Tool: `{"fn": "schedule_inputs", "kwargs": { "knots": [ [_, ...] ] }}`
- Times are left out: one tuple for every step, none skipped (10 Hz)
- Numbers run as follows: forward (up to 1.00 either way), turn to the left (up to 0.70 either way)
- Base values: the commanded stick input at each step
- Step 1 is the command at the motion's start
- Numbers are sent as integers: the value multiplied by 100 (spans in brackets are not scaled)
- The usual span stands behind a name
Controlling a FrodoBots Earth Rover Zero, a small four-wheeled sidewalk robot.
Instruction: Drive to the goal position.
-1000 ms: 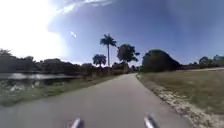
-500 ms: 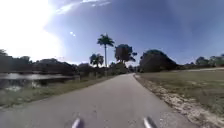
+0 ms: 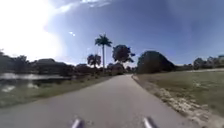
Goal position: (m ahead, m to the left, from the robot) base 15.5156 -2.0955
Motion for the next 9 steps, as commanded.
{"fn": "schedule_inputs", "kwargs": {
  "knots": [
    [70, 0],
    [70, 0],
    [70, 0],
    [70, 0],
    [70, 0],
    [70, 0],
    [70, 0],
    [70, 0],
    [70, 0]
  ]
}}
